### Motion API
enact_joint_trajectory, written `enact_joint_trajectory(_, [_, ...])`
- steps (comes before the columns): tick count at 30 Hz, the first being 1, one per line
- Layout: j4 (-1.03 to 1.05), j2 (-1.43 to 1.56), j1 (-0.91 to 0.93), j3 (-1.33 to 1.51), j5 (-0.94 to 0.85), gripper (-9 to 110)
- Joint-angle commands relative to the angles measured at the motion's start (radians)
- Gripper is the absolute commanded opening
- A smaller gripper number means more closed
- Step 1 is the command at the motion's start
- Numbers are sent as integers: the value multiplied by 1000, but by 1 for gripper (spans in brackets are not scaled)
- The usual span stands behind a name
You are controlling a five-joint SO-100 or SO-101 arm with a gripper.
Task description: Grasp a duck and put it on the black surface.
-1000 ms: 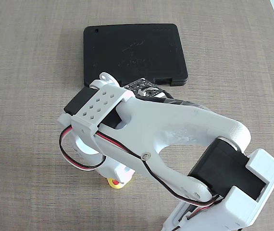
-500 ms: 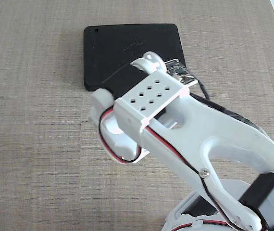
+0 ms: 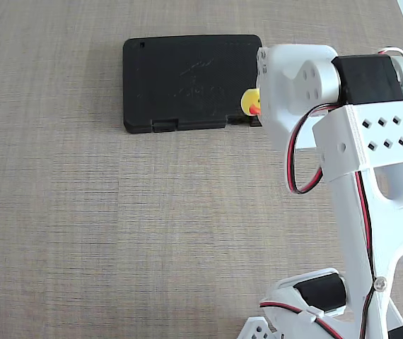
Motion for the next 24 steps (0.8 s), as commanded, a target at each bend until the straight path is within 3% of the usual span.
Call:
enact_joint_trajectory(1, [-75,-110,8,-83,6,5])
enact_joint_trajectory(24, [-394,-755,-91,-359,8,5])
